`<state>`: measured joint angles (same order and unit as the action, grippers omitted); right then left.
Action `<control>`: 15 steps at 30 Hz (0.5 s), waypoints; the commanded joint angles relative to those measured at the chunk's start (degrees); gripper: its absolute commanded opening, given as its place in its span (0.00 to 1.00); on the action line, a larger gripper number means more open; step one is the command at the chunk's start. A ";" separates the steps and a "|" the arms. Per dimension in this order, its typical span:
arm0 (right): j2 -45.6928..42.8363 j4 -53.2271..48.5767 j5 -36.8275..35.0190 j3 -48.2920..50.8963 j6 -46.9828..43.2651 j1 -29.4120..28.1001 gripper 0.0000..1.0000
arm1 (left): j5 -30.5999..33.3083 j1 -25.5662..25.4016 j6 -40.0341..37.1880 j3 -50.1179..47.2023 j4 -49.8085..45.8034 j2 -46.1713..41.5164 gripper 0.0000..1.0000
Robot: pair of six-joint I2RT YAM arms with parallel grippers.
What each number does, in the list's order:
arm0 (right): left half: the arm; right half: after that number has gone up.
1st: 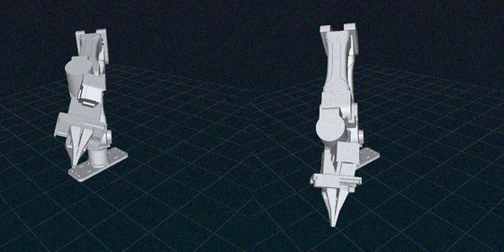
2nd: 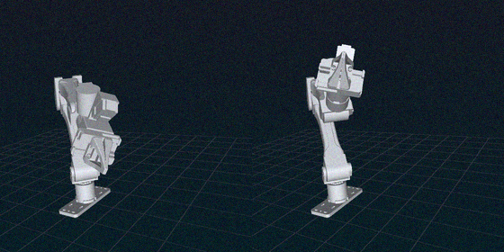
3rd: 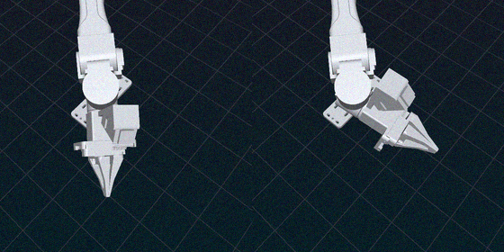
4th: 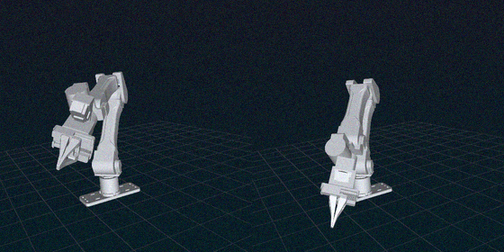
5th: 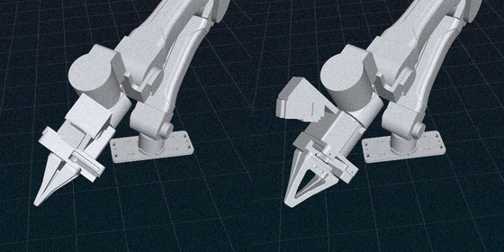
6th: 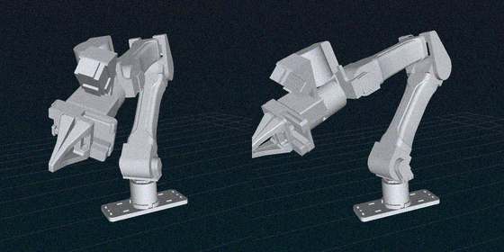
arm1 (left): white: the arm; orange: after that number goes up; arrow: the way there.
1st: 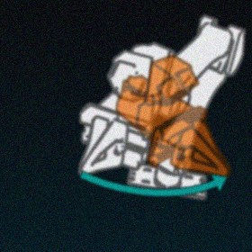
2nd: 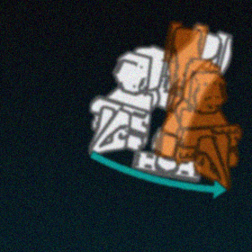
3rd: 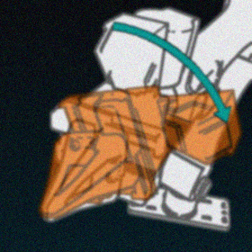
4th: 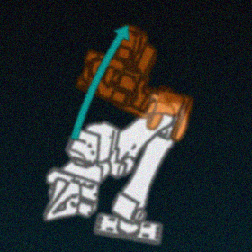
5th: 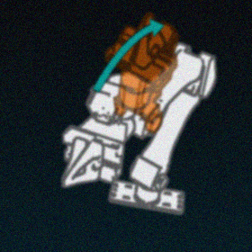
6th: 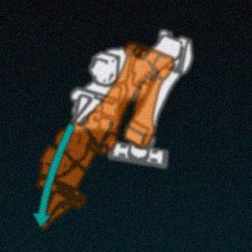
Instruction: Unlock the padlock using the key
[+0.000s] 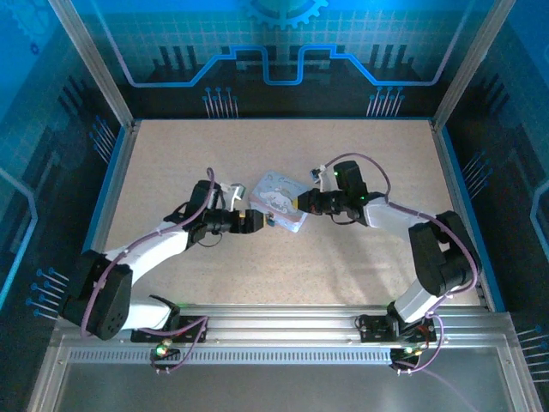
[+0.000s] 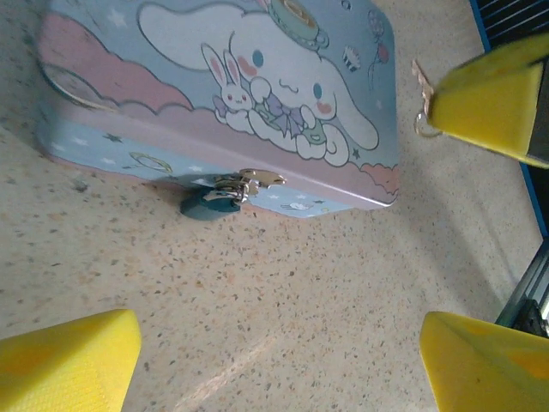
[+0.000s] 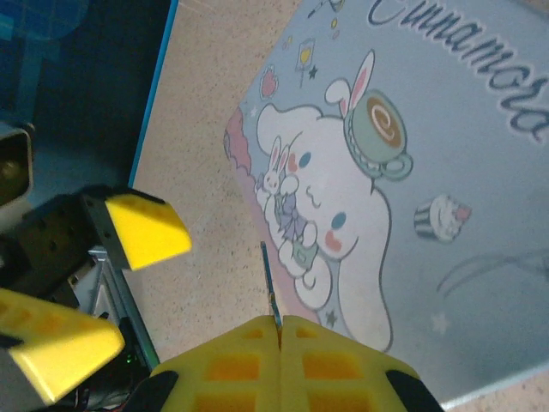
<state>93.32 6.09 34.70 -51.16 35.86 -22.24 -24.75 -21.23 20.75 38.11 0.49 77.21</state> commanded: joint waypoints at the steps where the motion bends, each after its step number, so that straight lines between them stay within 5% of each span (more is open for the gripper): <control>1: 1.90 2.96 0.70 -2.52 0.36 -0.87 0.00 | -0.54 -1.39 2.69 -1.19 7.87 3.22 0.85; 15: 7.04 0.07 -1.54 -3.62 -1.90 -0.86 0.00 | 3.54 -3.72 2.92 -0.23 14.87 12.67 0.81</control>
<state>99.59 7.81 34.24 -53.36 35.57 -22.24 -23.11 -24.32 24.08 37.28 13.13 88.58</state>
